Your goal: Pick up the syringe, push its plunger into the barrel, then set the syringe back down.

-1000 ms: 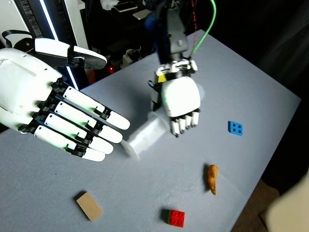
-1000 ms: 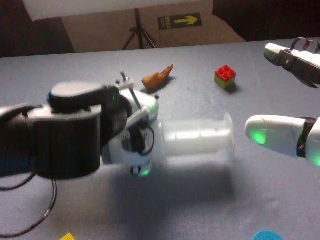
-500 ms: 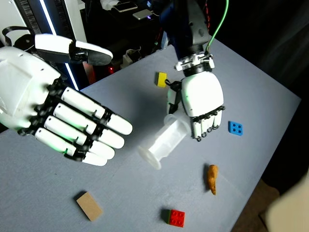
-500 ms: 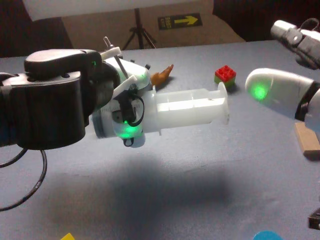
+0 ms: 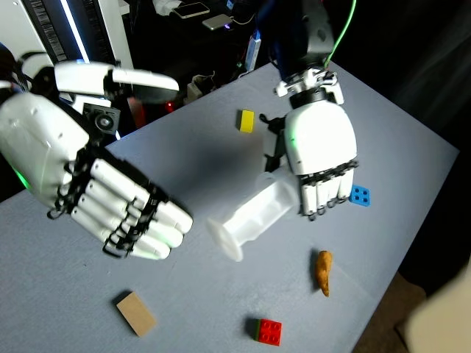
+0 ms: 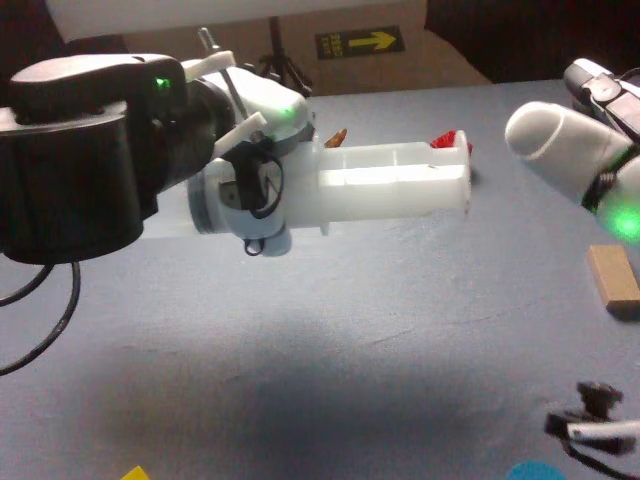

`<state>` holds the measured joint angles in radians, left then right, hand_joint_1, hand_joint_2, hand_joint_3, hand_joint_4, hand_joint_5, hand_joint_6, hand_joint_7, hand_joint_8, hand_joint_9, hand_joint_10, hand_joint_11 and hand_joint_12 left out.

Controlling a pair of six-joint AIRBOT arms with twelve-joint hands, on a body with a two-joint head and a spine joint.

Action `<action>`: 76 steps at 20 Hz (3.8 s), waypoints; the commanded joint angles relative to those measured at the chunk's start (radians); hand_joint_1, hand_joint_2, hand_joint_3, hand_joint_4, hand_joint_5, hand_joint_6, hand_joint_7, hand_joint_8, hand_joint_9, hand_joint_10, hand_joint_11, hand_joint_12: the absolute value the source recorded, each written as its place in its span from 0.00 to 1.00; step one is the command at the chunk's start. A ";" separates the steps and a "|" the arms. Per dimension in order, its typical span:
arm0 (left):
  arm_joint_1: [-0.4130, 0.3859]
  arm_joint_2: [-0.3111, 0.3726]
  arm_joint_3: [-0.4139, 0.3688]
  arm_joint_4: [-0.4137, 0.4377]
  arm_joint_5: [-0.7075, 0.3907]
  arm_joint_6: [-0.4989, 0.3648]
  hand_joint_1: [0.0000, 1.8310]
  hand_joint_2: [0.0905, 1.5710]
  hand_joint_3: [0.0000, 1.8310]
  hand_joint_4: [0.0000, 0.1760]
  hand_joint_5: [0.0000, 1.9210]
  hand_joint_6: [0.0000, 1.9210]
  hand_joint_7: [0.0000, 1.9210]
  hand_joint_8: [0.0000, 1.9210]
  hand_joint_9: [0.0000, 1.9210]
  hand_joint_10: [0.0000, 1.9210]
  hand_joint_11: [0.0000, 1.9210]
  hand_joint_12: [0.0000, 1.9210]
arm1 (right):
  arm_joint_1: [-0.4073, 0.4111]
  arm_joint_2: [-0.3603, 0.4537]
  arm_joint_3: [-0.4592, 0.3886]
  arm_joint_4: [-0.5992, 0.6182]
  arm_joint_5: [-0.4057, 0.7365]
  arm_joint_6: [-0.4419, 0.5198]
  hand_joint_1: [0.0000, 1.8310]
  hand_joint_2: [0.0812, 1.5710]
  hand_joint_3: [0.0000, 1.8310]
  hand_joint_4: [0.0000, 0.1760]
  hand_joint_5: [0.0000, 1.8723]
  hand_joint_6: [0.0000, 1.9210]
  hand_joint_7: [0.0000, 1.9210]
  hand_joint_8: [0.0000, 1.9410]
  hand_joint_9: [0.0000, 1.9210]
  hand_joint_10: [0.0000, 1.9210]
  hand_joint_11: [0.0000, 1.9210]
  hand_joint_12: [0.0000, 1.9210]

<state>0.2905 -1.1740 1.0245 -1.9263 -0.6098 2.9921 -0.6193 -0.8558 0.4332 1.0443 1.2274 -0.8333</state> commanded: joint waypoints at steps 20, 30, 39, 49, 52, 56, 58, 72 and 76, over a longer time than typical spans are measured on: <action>-0.001 -0.003 0.019 0.197 0.152 0.007 0.73 0.75 0.00 0.00 0.42 0.56 0.41 0.68 0.40 0.80 0.31 0.81 | 0.080 -0.227 0.187 0.117 0.070 0.074 0.14 0.60 0.00 0.00 0.05 0.00 0.04 0.00 0.03 0.00 0.00 0.18; -0.011 -0.008 0.029 0.208 0.170 0.007 0.74 0.75 0.00 0.00 0.42 0.57 0.40 0.69 0.39 0.79 0.29 0.81 | 0.114 -0.289 0.199 0.159 0.063 0.062 0.15 0.60 0.00 0.00 0.06 0.00 0.04 0.00 0.03 0.00 0.00 0.19; -0.021 -0.011 0.037 0.208 0.172 0.007 0.74 0.75 0.00 0.00 0.42 0.58 0.40 0.69 0.39 0.79 0.31 0.81 | 0.146 -0.355 0.236 0.171 0.050 0.039 0.15 0.60 0.00 0.00 0.05 0.00 0.04 0.00 0.03 0.00 0.00 0.19; -0.023 -0.020 0.040 0.208 0.176 0.007 0.74 0.75 0.00 0.00 0.42 0.57 0.39 0.70 0.39 0.79 0.32 0.80 | 0.186 -0.406 0.271 0.184 -0.004 0.013 0.13 0.60 0.00 0.00 0.05 0.00 0.03 0.00 0.03 0.00 0.00 0.19; -0.030 -0.020 0.045 0.208 0.177 0.007 0.74 0.75 0.00 0.00 0.42 0.57 0.39 0.70 0.39 0.80 0.30 0.82 | 0.204 -0.428 0.279 0.183 -0.026 0.001 0.15 0.60 0.00 0.00 0.05 0.00 0.04 0.00 0.03 0.00 0.00 0.19; -0.033 -0.020 0.047 0.208 0.177 0.007 0.74 0.75 0.00 0.00 0.42 0.57 0.40 0.69 0.40 0.79 0.32 0.80 | 0.216 -0.473 0.303 0.183 -0.063 -0.009 0.13 0.61 0.00 0.00 0.05 0.00 0.04 0.00 0.03 0.00 0.00 0.18; -0.033 -0.021 0.046 0.208 0.178 0.007 0.74 0.75 0.00 0.00 0.42 0.57 0.39 0.70 0.39 0.80 0.32 0.80 | 0.226 -0.492 0.314 0.183 -0.081 -0.012 0.14 0.60 0.00 0.00 0.04 0.00 0.03 0.00 0.02 0.00 0.00 0.17; -0.042 -0.026 0.052 0.209 0.181 0.007 0.74 0.73 0.00 0.00 0.46 0.50 0.44 0.65 0.42 0.78 0.32 0.82 | 0.273 -0.601 0.399 0.183 -0.202 -0.001 0.13 0.60 0.00 0.00 0.05 0.00 0.04 0.00 0.04 0.00 0.00 0.18; -0.048 -0.026 0.058 0.209 0.182 0.007 0.74 0.74 0.00 0.00 0.44 0.53 0.42 0.67 0.41 0.78 0.32 0.81 | 0.282 -0.629 0.422 0.183 -0.220 0.011 0.13 0.60 0.00 0.00 0.05 0.00 0.04 0.00 0.04 0.00 0.00 0.21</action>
<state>0.2749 -1.1816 1.0885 -1.7866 -0.5304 3.0219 -0.3527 -1.4654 0.8715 1.3609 1.1278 -0.8333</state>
